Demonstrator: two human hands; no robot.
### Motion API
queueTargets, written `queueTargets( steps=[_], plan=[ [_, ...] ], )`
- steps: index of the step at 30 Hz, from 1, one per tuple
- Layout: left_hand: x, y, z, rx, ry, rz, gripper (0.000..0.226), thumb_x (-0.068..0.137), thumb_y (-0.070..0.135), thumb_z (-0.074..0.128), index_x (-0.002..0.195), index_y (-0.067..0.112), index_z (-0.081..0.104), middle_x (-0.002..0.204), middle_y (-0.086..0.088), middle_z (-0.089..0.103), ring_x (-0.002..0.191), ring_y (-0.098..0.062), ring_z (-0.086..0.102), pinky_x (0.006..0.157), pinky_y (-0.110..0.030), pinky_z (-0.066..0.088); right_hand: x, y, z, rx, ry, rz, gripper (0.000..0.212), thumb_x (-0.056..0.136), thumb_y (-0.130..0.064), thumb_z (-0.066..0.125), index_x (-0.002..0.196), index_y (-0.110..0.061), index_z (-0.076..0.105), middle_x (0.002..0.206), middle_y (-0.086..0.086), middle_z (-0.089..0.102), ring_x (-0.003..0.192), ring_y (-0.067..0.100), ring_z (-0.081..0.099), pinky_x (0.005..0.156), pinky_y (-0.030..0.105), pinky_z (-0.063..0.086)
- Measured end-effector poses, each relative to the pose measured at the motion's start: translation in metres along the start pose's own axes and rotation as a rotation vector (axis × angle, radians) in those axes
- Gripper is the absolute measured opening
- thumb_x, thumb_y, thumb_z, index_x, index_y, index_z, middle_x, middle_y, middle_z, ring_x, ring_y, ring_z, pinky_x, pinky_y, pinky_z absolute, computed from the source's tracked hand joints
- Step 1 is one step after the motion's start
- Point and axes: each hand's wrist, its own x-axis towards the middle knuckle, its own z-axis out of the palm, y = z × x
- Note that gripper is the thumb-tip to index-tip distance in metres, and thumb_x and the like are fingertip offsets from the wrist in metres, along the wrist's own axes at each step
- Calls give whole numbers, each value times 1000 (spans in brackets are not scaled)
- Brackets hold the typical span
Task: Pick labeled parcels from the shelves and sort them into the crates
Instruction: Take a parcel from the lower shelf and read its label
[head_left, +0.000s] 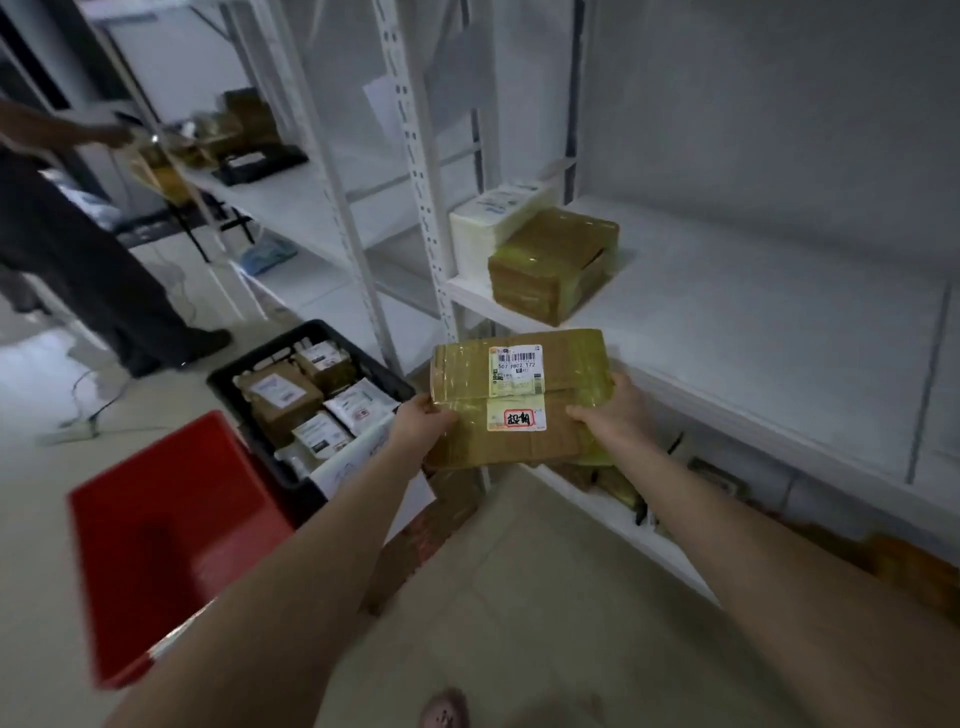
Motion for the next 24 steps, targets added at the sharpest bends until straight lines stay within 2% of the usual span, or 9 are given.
queueTargets(
  steps=[2, 5, 9, 11, 13, 16, 18, 21, 24],
  plan=[
    [0, -25, -27, -3, 45, -48, 49, 90, 18, 62, 137, 14, 45, 120, -8, 57, 103, -24, 56, 87, -37, 49, -7, -10, 36, -38, -69, -1, 71, 75, -33, 78, 135, -27, 42, 129, 3, 57, 117, 29, 54, 94, 43, 48],
    [4, -65, -71, -36, 108, -102, 52, 88, 15, 63, 137, 12, 44, 121, -10, 58, 106, -25, 60, 92, -39, 51, -19, -30, 92, -100, -176, -33, 72, 76, -31, 78, 137, -27, 40, 130, 4, 57, 117, 31, 54, 96, 43, 46],
    [18, -114, -135, -32, 194, -159, 56, 88, 14, 62, 140, 11, 41, 121, -7, 57, 108, -25, 59, 94, -40, 50, -38, -60, 173, -169, -270, -83, 72, 76, -30, 77, 138, -26, 41, 128, 3, 58, 118, 29, 54, 90, 37, 46],
    [30, -140, -171, -51, 226, -189, 56, 86, 13, 63, 138, 11, 43, 113, -4, 56, 106, -25, 59, 93, -41, 52, -51, -77, 216, -179, -317, -100, 72, 74, -29, 78, 136, -26, 42, 125, 2, 58, 114, 29, 56, 88, 36, 48],
    [44, -165, -208, -86, 248, -230, 55, 82, 11, 65, 133, 11, 46, 113, -3, 59, 102, -25, 62, 90, -43, 54, -61, -95, 262, -207, -353, -94, 74, 73, -31, 78, 136, -25, 41, 126, 3, 58, 114, 30, 56, 91, 41, 49],
    [68, -199, -265, -83, 292, -273, 49, 79, 11, 67, 125, 13, 50, 116, -7, 61, 99, -23, 62, 84, -37, 56, -76, -125, 329, -255, -435, -77, 69, 73, -31, 77, 132, -22, 43, 125, 3, 58, 113, 30, 56, 92, 40, 49],
    [81, -220, -301, -44, 330, -296, 60, 79, 14, 68, 133, 13, 43, 126, -9, 55, 106, -24, 58, 86, -36, 54, -87, -145, 374, -261, -483, -95, 69, 73, -27, 77, 133, -20, 43, 127, 4, 57, 114, 30, 56, 90, 37, 49],
    [97, -250, -350, 10, 382, -345, 89, 80, 18, 71, 151, 14, 18, 146, -9, 39, 129, -27, 44, 101, -39, 44, -106, -169, 438, -306, -555, -110, 77, 70, -25, 79, 136, -18, 41, 136, 8, 46, 118, 31, 52, 93, 39, 48],
    [116, -278, -392, 15, 392, -393, 94, 77, 19, 72, 152, 19, 16, 145, -8, 39, 128, -27, 46, 101, -38, 44, -119, -187, 493, -352, -640, -126, 82, 69, -25, 81, 138, -22, 38, 133, 9, 45, 113, 30, 54, 87, 39, 49]
  ],
)
